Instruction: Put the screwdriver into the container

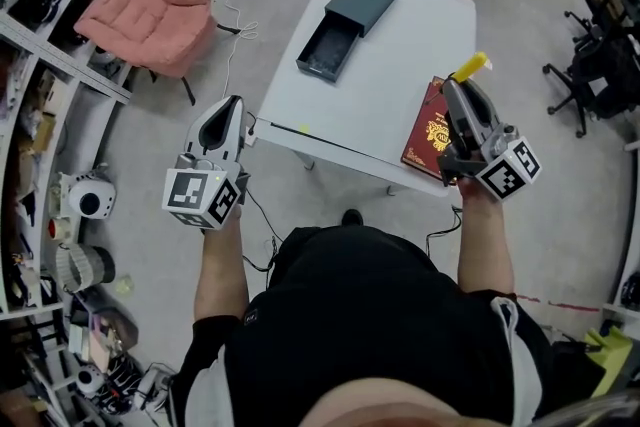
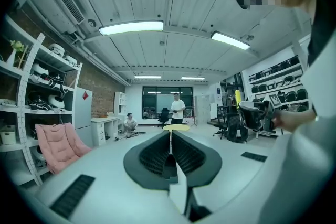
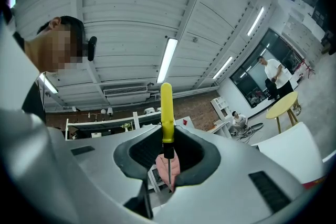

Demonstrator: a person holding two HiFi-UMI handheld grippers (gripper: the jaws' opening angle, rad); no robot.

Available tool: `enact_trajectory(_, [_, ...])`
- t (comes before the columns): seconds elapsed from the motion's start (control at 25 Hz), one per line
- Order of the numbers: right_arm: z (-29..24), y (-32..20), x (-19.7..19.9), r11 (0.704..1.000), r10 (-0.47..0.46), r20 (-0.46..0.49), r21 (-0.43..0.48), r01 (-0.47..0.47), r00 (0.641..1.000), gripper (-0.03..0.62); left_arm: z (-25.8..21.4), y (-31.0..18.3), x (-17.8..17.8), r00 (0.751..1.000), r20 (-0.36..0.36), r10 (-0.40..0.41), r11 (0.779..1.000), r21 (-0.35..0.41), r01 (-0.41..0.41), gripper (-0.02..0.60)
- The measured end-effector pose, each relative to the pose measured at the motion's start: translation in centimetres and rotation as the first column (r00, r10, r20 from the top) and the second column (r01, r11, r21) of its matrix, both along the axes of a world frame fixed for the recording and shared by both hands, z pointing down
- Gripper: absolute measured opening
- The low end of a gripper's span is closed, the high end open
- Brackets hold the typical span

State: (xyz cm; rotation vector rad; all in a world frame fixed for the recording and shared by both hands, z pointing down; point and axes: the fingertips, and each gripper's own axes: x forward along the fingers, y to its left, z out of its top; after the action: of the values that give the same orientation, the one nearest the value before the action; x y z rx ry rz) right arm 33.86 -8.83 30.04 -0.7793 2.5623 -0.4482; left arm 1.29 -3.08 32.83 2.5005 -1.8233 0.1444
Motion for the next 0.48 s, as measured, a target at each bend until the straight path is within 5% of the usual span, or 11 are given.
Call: enact_trajectory(0.48, [0.5, -2.2, -1.5, 1.000, -0.005, -0.036, -0.001, 0.005, 0.999, 0.083, 0.6, -2.7, -1.4, 1.000, -0.002, -0.009, 1.000, -0.007, 0.009, 0.026])
